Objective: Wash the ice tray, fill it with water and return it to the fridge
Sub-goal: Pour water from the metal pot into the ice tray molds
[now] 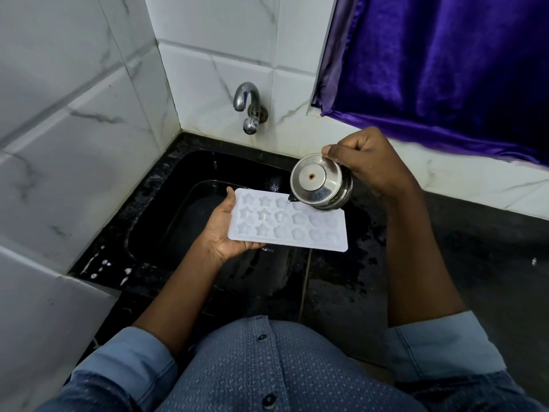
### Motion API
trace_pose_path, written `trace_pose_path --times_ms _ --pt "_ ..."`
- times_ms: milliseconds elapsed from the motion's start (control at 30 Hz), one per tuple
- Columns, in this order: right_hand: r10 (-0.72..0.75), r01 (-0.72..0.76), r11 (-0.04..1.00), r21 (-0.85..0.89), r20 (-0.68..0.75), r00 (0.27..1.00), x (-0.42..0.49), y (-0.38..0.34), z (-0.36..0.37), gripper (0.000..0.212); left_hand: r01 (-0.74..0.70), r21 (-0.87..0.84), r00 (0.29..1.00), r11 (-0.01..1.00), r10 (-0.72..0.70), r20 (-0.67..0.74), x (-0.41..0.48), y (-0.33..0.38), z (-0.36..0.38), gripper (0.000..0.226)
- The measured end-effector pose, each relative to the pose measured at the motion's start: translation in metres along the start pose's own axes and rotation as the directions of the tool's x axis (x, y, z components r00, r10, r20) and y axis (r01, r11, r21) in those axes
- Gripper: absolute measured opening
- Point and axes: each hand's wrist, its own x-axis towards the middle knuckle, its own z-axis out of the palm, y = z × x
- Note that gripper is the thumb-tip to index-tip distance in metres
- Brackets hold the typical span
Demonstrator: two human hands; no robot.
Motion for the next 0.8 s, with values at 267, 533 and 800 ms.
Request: trace_pose_path --times_ms 267,533,800 --pt "-0.02 0.02 1.0 -0.018 -0.015 1.0 -0.0005 0.0004 -0.0017 0.058 0.0 -0.02 1.0 1.0 0.0 -0.018 -0.0035 -0.0002 0.0031 0.088" --pt "-0.004 0.004 1.0 -0.026 -0.019 1.0 -0.0005 -0.0016 -0.001 0.057 0.0 -0.01 1.0 1.0 0.0 -0.02 -0.0033 -0.0007 0.003 0.089" --pt "-0.026 0.026 0.999 -0.022 -0.008 1.0 -0.0007 0.0 0.0002 0.057 0.0 0.005 1.0 1.0 0.0 -0.005 -0.0024 -0.0016 -0.0013 0.09"
